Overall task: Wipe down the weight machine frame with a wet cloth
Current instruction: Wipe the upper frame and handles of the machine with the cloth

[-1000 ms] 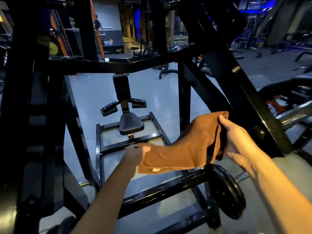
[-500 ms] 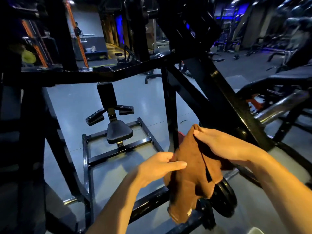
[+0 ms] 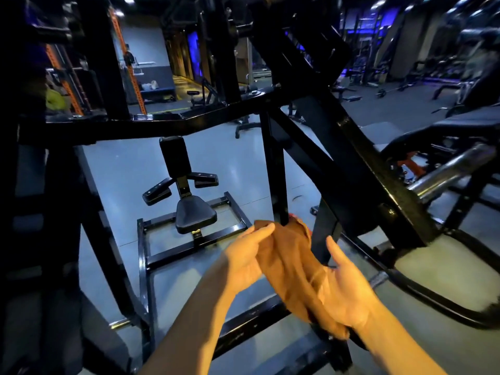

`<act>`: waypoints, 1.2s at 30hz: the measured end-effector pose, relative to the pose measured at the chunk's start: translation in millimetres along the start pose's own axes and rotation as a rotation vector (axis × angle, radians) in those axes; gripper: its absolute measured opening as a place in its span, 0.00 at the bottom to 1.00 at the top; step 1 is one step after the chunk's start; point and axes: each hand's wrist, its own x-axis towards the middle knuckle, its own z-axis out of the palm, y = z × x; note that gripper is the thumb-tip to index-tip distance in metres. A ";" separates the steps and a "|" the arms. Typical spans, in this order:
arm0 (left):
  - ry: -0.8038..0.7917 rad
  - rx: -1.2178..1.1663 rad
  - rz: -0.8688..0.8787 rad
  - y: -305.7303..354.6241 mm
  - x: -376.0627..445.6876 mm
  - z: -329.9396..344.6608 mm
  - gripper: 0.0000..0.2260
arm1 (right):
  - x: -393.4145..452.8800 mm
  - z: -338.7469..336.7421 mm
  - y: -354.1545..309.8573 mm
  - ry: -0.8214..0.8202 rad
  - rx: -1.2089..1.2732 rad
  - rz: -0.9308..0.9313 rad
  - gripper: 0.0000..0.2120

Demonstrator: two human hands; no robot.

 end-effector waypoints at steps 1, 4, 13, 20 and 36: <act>0.001 0.016 0.002 -3.1 2.7 -4.6 0.17 | 3.6 -0.6 4.5 0.010 -0.052 -0.026 0.35; 0.021 0.123 0.021 -14.2 -1.1 -17.4 0.16 | 15.0 -0.6 5.9 0.153 -0.316 -0.164 0.18; 0.343 0.663 0.030 -20.5 -12.6 -41.9 0.10 | 22.0 -5.6 0.5 0.558 -1.071 -0.574 0.22; 0.468 0.591 0.242 -44.2 -27.3 -54.5 0.06 | 20.2 -9.4 16.0 0.484 -1.214 -0.705 0.08; 0.162 1.210 0.113 -119.8 -34.7 -119.3 0.09 | 30.7 -82.5 42.6 0.465 -1.846 -0.597 0.09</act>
